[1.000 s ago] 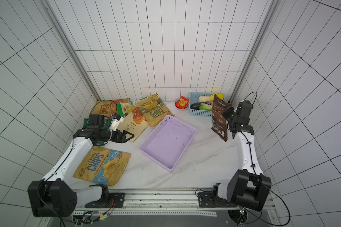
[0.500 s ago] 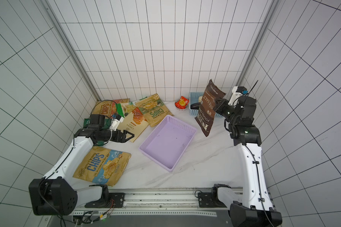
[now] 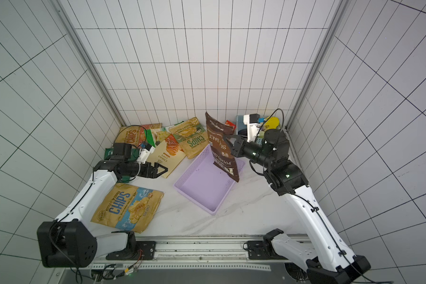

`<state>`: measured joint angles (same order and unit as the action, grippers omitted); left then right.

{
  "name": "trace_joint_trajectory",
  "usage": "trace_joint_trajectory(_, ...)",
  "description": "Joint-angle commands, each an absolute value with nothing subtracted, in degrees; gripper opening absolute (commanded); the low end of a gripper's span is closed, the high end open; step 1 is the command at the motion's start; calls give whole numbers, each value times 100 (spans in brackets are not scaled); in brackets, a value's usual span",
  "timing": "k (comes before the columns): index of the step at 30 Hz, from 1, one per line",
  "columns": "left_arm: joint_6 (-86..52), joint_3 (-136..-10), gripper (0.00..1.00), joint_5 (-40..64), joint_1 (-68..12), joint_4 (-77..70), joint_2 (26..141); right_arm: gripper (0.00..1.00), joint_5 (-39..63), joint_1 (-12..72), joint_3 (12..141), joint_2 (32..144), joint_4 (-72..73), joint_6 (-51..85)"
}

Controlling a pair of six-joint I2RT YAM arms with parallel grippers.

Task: Put the potato chips into the basket
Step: Pick up the potato chip from the center of the board, then place the potato chip in the basket.

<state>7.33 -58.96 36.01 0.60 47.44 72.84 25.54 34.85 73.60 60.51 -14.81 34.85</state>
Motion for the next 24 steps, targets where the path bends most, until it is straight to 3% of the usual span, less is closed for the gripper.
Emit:
trace_joint_trajectory(1, 765, -5846, 97, 3577, 70, 4614, 7160, 0, 1660, 4517, 7116, 6237, -796, 3054)
trace_joint_trajectory(12, 773, -5810, 97, 3575, 71, 4597, 7093, 0, 776, 5914, 6914, 7383, 211, 2842)
trace_joint_trajectory(24, 773, -5801, 97, 3604, 70, 4588, 7093, 0, 462, 5924, 6907, 7224, 14, 2518)
